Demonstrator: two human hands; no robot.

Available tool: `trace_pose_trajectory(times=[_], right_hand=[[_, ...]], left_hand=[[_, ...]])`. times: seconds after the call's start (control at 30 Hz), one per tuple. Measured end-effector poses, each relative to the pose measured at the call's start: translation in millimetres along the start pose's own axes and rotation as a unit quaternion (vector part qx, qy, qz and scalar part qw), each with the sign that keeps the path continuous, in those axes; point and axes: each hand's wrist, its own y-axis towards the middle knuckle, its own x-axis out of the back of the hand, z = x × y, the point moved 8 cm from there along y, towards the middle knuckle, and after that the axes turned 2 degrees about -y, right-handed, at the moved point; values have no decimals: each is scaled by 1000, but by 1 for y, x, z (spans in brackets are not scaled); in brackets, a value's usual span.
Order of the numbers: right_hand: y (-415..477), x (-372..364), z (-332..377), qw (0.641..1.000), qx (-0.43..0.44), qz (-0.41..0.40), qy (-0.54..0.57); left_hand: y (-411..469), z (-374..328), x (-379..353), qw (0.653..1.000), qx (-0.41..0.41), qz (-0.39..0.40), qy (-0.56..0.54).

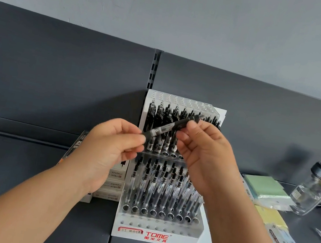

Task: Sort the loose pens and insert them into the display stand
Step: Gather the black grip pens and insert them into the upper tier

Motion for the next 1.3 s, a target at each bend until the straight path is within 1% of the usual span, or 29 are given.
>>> trace_pose_trajectory(times=[0.07, 0.1, 0.13, 0.2, 0.27, 0.3, 0.37, 0.43, 0.6, 0.73, 0.8, 1.03, 1.13, 1.23, 1.3], right_hand=[[4, 1, 7, 999, 22, -8, -22], [5, 2, 12, 998, 41, -16, -53], [6, 4, 19, 993, 66, -26, -94], [7, 6, 35, 973, 125, -51, -185], [8, 6, 48, 948, 174, -71, -255], [9, 5, 51, 937, 191, -77, -281], [11, 3, 52, 921, 210, -82, -319], [13, 1, 48, 909, 211, -84, -350], [16, -2, 34, 893, 192, -77, -400], [16, -4, 23, 850, 180, -68, -491], [17, -2, 16, 838, 170, -67, -515], [16, -1, 11, 832, 174, -67, -523], [17, 0, 10, 838, 148, -51, -523], [15, 5, 15, 824, 130, -42, -550], [5, 11, 24, 813, 161, -64, -556]], left_hand=[[1, 2, -4, 994, -23, 14, 108], [2, 2, -6, 983, -49, 20, 177], [3, 0, -6, 964, -79, 22, 252], [3, 0, -7, 906, -138, 31, 398], [1, 4, -11, 842, -172, 59, 507], [0, 8, -12, 817, -179, 75, 544], [-3, 14, -14, 779, -197, 97, 588], [-5, 16, -14, 758, -217, 105, 606], [-7, 20, -13, 736, -228, 115, 627], [-8, 22, -13, 723, -226, 121, 642], [-9, 23, -14, 720, -222, 122, 646], [-11, 24, -16, 713, -207, 114, 660], [-13, 23, -19, 710, -208, 103, 665], [-17, 19, -19, 720, -198, 94, 659], [-23, 14, -16, 726, -195, 72, 655]])
